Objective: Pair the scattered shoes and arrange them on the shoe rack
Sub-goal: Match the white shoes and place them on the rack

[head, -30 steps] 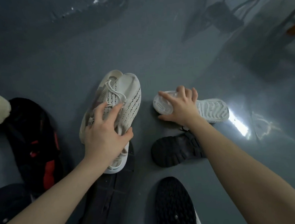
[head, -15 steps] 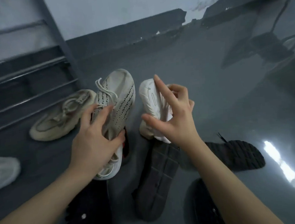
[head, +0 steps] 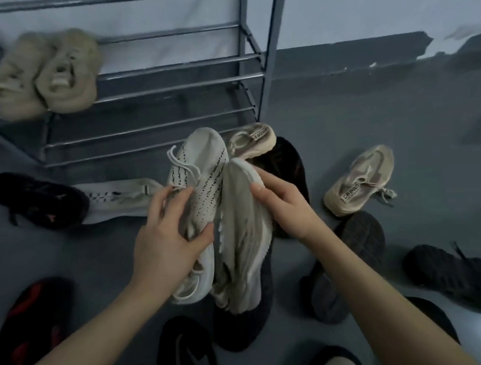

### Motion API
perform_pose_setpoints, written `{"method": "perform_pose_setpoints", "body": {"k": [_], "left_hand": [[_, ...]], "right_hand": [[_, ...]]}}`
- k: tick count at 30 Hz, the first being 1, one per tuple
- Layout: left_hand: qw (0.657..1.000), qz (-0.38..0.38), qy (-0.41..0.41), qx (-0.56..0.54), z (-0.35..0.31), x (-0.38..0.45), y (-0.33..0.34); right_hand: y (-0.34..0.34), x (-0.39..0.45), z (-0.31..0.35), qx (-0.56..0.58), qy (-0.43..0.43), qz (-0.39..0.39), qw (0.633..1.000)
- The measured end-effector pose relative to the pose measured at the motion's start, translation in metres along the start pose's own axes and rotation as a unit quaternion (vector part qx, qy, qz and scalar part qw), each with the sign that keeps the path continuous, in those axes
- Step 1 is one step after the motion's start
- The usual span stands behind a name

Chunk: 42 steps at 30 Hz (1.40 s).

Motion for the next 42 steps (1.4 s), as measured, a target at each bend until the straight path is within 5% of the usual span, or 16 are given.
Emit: {"method": "perform_pose_setpoints", "body": {"k": [3,6,11,17,30,38,42], "left_hand": [[0.999,0.015,-0.037,0.020,0.030,-0.005,0.010],[0.997,0.046,-0.054,0.039,0.057,-0.007,0.032],[0.995,0.062,-0.062,0.057,0.077,-0.005,0.065],[0.986,0.123,-0.111,-0.025,0.099,-0.003,0.078],[0.963,0.259,-0.071,0.036,0.110,-0.077,0.072],[0.968,0.216,-0.037,0.126,0.108,-0.071,0.088],[0.979,0.194,-0.040,0.046,0.111,-0.064,0.079]], "right_hand": [[0.007,0.006,-0.030,-0.077,0.055,-0.102,0.990],[0.008,0.011,-0.053,-0.261,0.053,-0.200,0.943],[0.021,-0.001,-0.095,-0.385,0.115,-0.146,0.904],[0.049,-0.032,-0.095,-0.424,0.108,-0.120,0.891],[0.087,-0.036,-0.100,-0.472,0.091,-0.108,0.870],[0.069,-0.070,-0.095,-0.537,-0.026,-0.125,0.834],[0.074,-0.068,-0.110,-0.572,0.010,-0.086,0.815]]}}
Point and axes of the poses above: each hand's wrist, its own x-axis towards the middle knuckle, its own y-axis out of the palm, z = x × y, the point moved 6 cm from there along x, towards the middle knuckle, and after that the axes turned 3 degrees about y, right-handed, at the moved point
